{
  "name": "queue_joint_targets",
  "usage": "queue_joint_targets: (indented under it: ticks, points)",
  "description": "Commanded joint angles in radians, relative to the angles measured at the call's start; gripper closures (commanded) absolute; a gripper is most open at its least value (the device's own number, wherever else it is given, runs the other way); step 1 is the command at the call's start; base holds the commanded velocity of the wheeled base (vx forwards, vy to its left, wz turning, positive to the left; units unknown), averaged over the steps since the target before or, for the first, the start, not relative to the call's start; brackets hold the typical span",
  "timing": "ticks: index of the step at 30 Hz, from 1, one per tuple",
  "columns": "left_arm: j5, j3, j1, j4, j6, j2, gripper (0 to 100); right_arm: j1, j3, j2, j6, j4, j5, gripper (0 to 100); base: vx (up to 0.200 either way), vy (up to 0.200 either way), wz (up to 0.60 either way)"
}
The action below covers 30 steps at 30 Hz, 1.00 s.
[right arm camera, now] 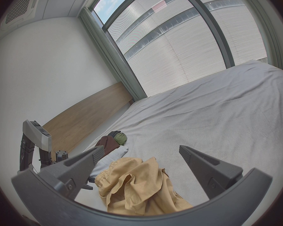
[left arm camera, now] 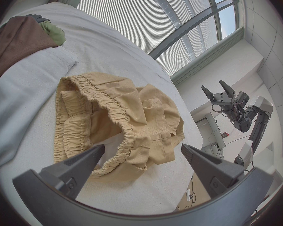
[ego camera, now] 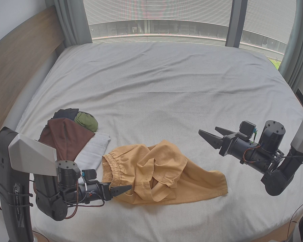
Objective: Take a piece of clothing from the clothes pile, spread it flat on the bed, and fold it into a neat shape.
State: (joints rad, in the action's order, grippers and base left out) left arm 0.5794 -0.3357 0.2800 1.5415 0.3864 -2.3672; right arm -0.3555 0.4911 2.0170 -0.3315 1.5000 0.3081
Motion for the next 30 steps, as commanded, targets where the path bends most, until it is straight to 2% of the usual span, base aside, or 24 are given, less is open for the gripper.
queue_joint_targets:
  ticks: [1, 13, 14, 30]
  points:
    - [0.0, -0.012, 0.007, 0.0, 0.0, -0.024, 0, 0.0, 0.0, 0.002, 0.0, 0.0, 0.0, 0, 0.0, 0.0, 0.0]
    - [-0.001, -0.028, 0.013, 0.0, -0.009, -0.055, 0, 0.001, 0.001, 0.014, 0.0, 0.0, 0.0, 0, 0.0, 0.0, 0.0]
    - [-0.001, -0.026, 0.013, 0.0, -0.009, -0.053, 100, 0.0, 0.003, 0.014, 0.0, 0.0, 0.0, 0, 0.0, 0.0, 0.0]
    - [0.004, -0.042, 0.001, 0.002, -0.003, -0.017, 100, -0.013, -0.005, 0.037, 0.0, 0.0, 0.006, 0, 0.0, 0.0, 0.0]
